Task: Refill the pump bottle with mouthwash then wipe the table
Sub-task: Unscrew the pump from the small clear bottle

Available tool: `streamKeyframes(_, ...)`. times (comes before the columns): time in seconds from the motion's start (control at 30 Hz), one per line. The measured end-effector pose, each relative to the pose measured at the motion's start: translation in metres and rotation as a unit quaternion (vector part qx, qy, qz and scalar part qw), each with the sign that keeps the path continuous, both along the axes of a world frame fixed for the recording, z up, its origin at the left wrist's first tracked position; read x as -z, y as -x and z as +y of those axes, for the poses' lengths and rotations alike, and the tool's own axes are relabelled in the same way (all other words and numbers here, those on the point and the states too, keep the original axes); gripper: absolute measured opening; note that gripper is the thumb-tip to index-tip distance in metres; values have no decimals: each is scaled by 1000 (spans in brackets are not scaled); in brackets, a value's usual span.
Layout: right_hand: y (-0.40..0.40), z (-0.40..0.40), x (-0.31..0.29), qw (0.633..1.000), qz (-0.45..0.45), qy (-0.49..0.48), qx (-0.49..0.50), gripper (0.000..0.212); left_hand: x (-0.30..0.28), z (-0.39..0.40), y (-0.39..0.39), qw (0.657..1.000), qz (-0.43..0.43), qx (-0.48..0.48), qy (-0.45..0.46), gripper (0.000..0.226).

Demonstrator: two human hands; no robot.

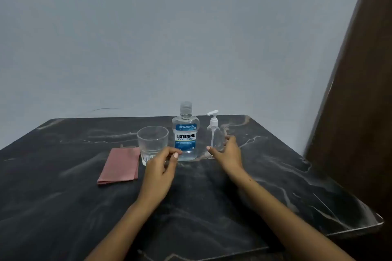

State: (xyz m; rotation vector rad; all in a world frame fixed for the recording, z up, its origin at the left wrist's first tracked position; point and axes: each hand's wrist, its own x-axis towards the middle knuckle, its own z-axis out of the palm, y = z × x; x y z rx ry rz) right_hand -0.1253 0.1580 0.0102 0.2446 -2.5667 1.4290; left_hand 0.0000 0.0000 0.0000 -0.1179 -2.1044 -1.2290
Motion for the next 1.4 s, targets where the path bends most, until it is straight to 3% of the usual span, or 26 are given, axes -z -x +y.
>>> streamKeyframes(0.1, 6, -12, -4, 1000, 1, 26, 7, 78, -2, -5, -1, 1000, 2, -20, -8, 15)
streamKeyframes(0.27, 4, -9, -1, 999, 26, 44, 12, 53, 0, 0, -7, 1000, 8, -18, -1, 16)
streamKeyframes(0.4, -13, -5, -6, 997, 24, 74, -24, 47, 1, -6, -10, 999, 12, -33, -24, 15)
streamKeyframes(0.5, -39, -2, -12, 983, 1, 155, -101, 39, 0, -9, -12, 997, 15, -40, -69, 15)
streamKeyframes(0.6, -65, -8, -16, 941, -71, 233, -235, 37, -8, -7, -16, 990, 17, -17, -137, 19)
streamKeyframes(0.77, -89, -27, -13, 902, -119, 196, -367, 39, -20, -8, -23, 968, 32, 72, -238, 32)
streamKeyframes(0.93, -93, -34, -2, 889, -118, 176, -407, 46, -27, -9, -27, 946, 11, 113, -303, 24)
streamKeyframes(1.07, -92, -35, 3, 877, -110, 171, -436, 46, -28, -13, -27, 943, -18, 132, -303, 37)
streamKeyframes(1.23, -90, -36, 9, 898, -71, 167, -400, 47, -35, -14, -28, 948, 9, 83, -308, 29)
streamKeyframes(1.33, -90, -36, 10, 905, -53, 161, -389, 46, -40, -13, -29, 963, 15, 38, -267, 41)
streamKeyframes(1.4, -90, -36, 11, 908, -46, 159, -385, 48, -43, -11, -32, 960, 0, 68, -273, 51)
